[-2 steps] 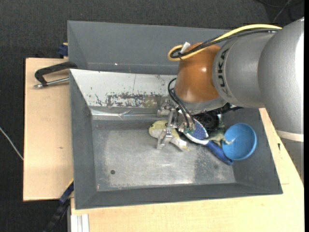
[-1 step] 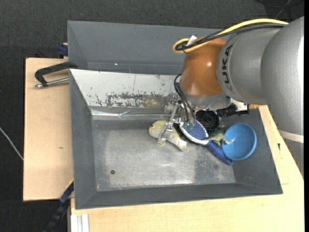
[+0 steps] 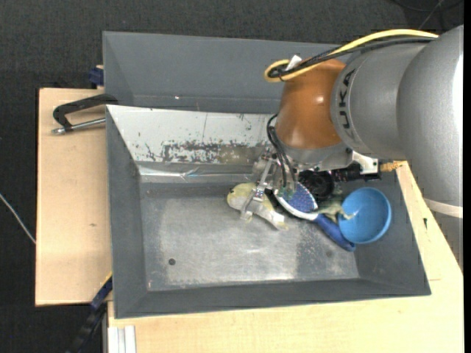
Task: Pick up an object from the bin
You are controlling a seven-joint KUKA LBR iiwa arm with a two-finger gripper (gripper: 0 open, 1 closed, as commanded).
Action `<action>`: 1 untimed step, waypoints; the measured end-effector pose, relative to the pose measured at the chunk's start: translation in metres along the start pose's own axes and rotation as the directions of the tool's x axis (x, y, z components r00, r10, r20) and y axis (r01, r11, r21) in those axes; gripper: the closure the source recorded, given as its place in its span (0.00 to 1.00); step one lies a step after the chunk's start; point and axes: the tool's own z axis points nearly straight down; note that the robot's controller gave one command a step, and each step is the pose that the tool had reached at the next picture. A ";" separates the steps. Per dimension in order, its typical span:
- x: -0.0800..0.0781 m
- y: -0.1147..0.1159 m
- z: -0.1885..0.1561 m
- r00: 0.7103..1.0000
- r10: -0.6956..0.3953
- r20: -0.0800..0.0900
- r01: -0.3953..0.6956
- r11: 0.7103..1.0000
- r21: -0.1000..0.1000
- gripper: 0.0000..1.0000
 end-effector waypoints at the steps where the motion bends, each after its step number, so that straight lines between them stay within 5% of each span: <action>1: -0.004 -0.009 0.027 0.995 0.100 -0.004 -0.100 0.995 -0.001 0.00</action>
Offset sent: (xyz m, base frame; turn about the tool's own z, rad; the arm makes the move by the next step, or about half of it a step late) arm -0.0007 -0.0117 -0.0309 0.1032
